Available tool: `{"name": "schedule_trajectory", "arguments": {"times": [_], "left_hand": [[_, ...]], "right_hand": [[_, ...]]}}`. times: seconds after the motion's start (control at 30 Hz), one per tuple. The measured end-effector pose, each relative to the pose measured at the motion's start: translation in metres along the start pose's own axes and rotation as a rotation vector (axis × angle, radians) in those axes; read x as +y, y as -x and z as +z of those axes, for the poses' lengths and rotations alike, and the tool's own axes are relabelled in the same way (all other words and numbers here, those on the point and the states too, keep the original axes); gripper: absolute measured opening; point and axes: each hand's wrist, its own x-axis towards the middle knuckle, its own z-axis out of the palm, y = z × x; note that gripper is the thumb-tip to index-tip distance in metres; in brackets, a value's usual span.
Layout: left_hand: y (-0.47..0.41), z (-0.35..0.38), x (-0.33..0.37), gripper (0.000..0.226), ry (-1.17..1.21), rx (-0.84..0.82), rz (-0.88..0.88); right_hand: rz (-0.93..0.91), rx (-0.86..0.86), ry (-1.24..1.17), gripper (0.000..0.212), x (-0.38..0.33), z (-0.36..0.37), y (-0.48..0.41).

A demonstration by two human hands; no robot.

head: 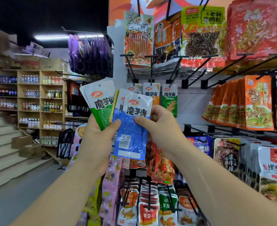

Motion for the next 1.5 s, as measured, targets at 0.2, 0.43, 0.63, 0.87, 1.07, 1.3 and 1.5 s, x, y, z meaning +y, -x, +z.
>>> {"name": "schedule_trajectory", "arguments": {"times": [0.2, 0.43, 0.63, 0.87, 1.07, 1.3, 1.5], "left_hand": [[-0.013, -0.022, 0.000, 0.043, -0.054, 0.078, 0.056], [-0.030, -0.051, 0.006, 0.044, -0.053, 0.098, 0.075], [-0.038, -0.066, 0.012, 0.043, -0.045, 0.051, 0.055], [-0.039, -0.073, 0.013, 0.051, -0.032, 0.012, 0.087], [-0.036, -0.072, 0.007, 0.053, -0.068, 0.008, 0.097], [-0.038, -0.072, -0.004, 0.046, -0.067, 0.005, 0.075], [-0.035, -0.070, -0.011, 0.044, -0.037, 0.006, 0.053]], "right_hand": [[0.032, 0.063, -0.049, 0.011, -0.001, 0.005, -0.008], [0.025, 0.202, -0.180, 0.005, -0.043, 0.010, -0.042], [0.036, 0.373, 0.008, 0.035, -0.058, 0.041, -0.073], [-0.120, 0.450, 0.283, 0.044, -0.055, 0.056, -0.097], [-0.212, 0.431, 0.531, 0.042, -0.049, 0.054, -0.101], [-0.232, 0.395, 0.678, 0.051, -0.031, 0.050, -0.110], [-0.251, 0.173, 1.005, 0.062, -0.014, 0.036, -0.101]]}}
